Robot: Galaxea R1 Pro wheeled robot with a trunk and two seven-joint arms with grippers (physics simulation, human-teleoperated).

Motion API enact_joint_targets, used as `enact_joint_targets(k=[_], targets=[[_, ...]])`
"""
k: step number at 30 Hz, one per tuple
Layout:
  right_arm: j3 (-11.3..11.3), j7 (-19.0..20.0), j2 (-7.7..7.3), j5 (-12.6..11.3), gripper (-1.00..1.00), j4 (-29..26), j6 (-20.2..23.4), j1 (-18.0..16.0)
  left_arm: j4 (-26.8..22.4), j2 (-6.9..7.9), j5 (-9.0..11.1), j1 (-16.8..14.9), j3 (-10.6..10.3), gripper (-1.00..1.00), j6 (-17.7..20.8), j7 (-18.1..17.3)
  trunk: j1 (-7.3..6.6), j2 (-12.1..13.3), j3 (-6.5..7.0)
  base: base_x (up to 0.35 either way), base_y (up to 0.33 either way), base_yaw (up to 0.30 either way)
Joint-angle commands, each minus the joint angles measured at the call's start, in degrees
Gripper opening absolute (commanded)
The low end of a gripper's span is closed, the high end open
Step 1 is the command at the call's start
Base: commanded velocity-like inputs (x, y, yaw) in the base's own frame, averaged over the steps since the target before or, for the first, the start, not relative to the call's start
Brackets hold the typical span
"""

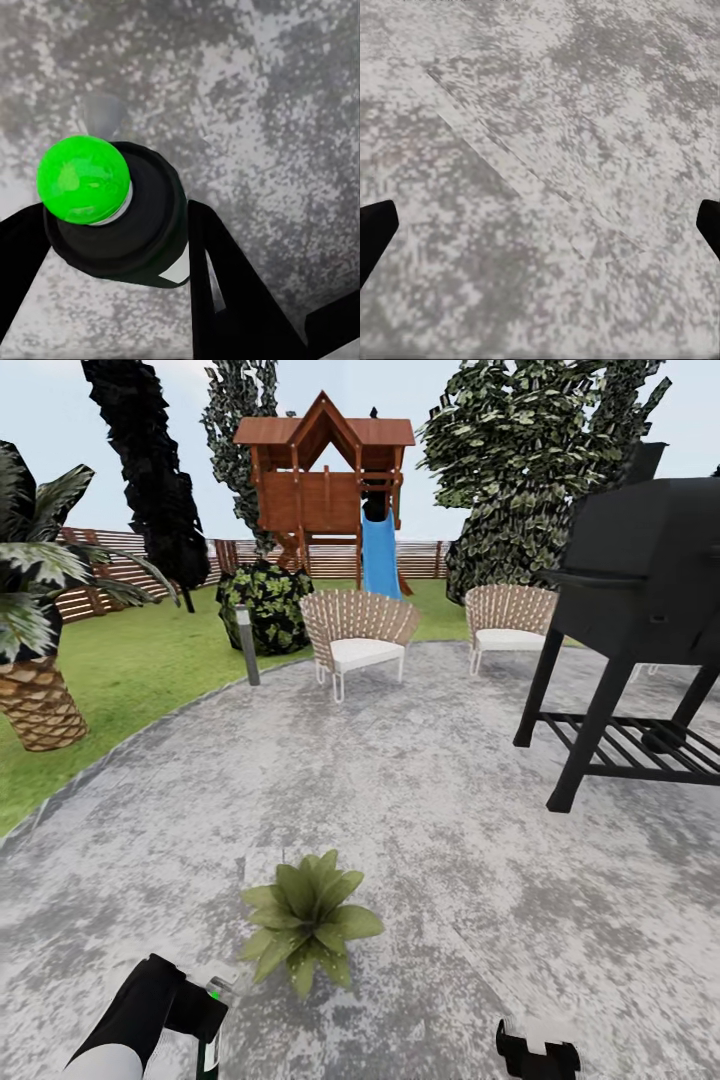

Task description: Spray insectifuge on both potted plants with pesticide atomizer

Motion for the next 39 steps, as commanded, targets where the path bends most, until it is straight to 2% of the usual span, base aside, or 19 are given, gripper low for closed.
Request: enact_joint_targets(k=[1,10,14,16,25,29,34,39], targets=[[-0.5,-0.2,0.0,0.6,1.0,0.1,-0.2,0.0,-0.1,-0.08,-0.2,-0.1,0.3,-1.0,0.2,-0.3,-0.01,0.0,-0.05,-0.002,0.288,-0.001],[-0.5,-0.3,-0.07,0.7,1.0,0.1,-0.2,0.0,0.2,-0.05,-0.2,0.2,0.1,-1.0,0.2,-0.4,-0.01,0.0,-0.05,0.0,0.081,0.0],[-0.5,-0.3,-0.01,0.6,1.0,0.1,-0.2,0.0,0.5,0.04,-0.1,1.6,-2.1,-1.0,0.5,-0.6,-0.01,0.0,-0.05,0.0,0.0,-0.027],[-0.5,-0.3,0.0,0.6,1.0,0.1,-0.2,0.0,0.5,-0.06,-0.1,1.8,-2.5,-1.0,0.5,-0.7,-0.01,0.0,-0.05,0.0,0.0,-0.193],[-0.5,-0.2,-0.19,0.8,1.0,0.1,-0.2,0.0,0.5,0.06,-0.2,1.9,-2.6,-1.0,0.6,-0.5,-0.01,0.0,-0.05,-0.011,0.007,-0.107],[-0.5,-0.2,-0.49,0.9,1.0,0.2,-0.2,0.0,0.5,0.0,-0.2,1.9,-2.6,-1.0,0.6,-0.4,-0.01,0.0,-0.05,-0.191,0.223,0.0],[-0.5,-0.3,-0.1,0.7,1.0,0.1,-0.2,0.0,0.4,0.03,-0.2,1.9,-2.6,-1.0,0.5,-0.4,-0.01,0.0,-0.05,-0.022,0.064,0.0],[-0.5,-0.3,-0.09,0.7,1.0,0.1,-0.2,0.0,-0.1,0.21,-0.2,1.9,-2.5,-1.0,0.5,-0.4,-0.01,0.0,-0.05,-0.107,0.121,-0.253]])
